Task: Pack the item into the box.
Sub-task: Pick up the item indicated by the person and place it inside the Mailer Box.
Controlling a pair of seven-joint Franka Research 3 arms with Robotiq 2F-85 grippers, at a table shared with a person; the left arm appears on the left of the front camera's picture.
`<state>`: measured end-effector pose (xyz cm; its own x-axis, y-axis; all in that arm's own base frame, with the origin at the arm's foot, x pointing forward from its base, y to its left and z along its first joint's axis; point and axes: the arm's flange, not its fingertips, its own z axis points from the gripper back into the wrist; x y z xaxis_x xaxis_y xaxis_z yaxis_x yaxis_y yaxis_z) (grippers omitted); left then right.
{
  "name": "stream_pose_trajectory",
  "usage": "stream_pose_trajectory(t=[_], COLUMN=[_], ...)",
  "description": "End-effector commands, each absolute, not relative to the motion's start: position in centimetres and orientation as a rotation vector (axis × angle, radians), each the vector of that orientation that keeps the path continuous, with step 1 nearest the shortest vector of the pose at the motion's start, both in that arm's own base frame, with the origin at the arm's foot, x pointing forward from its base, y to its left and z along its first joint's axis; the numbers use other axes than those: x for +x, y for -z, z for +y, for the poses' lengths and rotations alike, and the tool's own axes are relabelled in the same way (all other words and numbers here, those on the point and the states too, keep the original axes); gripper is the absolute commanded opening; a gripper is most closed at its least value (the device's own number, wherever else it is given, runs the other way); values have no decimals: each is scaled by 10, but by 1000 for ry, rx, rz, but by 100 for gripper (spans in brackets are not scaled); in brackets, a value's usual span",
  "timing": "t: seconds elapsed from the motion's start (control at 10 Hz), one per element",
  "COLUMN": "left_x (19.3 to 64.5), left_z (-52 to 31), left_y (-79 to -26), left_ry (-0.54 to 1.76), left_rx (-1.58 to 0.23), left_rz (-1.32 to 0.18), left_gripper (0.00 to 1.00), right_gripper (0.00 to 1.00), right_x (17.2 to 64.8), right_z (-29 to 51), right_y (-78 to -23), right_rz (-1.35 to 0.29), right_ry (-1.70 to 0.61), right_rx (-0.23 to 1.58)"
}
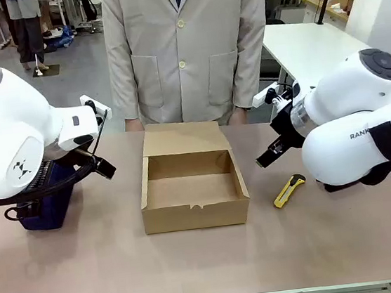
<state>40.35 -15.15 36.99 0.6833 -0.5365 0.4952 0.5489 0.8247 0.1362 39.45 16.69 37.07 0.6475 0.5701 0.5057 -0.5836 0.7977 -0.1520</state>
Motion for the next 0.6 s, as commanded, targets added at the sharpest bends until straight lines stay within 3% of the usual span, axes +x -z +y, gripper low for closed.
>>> stream_pose_trajectory(t=[0.0,0.5], left_x=[403,403], left_z=[-152,-152], left_y=[-370,-370], left_ry=[609,609], left_rx=[-24,-24], left_rz=[-548,-548], left_gripper=[100,100], right_gripper=[100,100], right_x=[394,394], right_z=[167,167], right_y=[-371,-371], right_rz=[-566,-566], right_ry=[-656,-656], right_rx=[25,25])
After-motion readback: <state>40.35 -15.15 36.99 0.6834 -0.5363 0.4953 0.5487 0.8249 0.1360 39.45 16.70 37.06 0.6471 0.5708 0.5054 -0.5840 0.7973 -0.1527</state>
